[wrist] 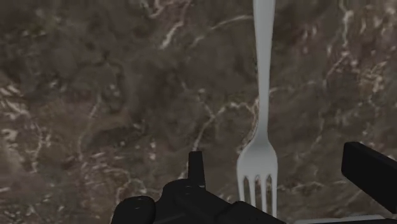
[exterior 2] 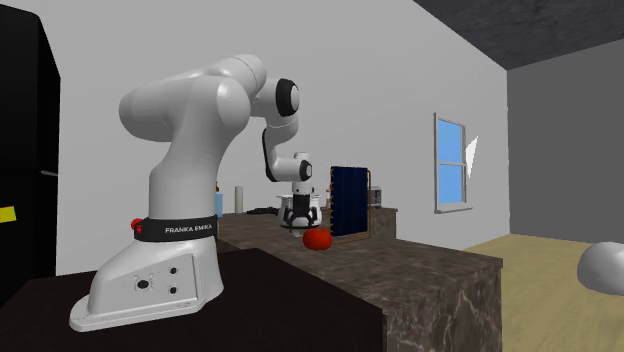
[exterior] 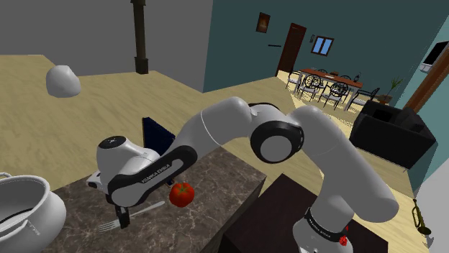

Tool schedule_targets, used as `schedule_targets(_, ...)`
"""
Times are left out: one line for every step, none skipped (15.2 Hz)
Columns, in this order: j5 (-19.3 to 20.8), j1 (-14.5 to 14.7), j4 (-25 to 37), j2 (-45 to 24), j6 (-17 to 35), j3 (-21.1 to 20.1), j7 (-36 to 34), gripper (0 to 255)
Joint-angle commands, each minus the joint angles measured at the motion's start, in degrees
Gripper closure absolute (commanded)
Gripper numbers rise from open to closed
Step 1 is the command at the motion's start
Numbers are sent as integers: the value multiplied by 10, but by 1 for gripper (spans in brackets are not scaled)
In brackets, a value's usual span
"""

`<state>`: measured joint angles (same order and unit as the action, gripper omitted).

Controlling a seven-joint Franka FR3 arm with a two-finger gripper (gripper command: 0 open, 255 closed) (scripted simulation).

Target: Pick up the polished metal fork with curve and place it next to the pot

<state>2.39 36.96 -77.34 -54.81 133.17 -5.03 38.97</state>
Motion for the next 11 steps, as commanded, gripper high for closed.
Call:
schedule_targets(-1, -2, -7, 22, -14, -1, 1, 0)
schedule_targets(-2, -3, -12, 36, -24, -2, 1, 0)
schedule_targets(-2, -4, -15, 47, -31, -2, 2, 0)
schedule_targets(-2, -4, -15, 47, -31, -2, 2, 0)
schedule_targets(-2, -4, -16, 47, -31, -2, 2, 0)
schedule_targets(-2, -4, -16, 47, -31, -2, 2, 0)
schedule_targets(-2, -4, -16, 47, -31, -2, 2, 0)
schedule_targets(-2, -4, -15, 47, -31, -2, 2, 0)
schedule_targets(-2, -4, -15, 47, -31, -2, 2, 0)
schedule_targets(-2, -4, -15, 47, -31, -2, 2, 0)
schedule_targets(-2, -4, -15, 47, -31, -2, 2, 0)
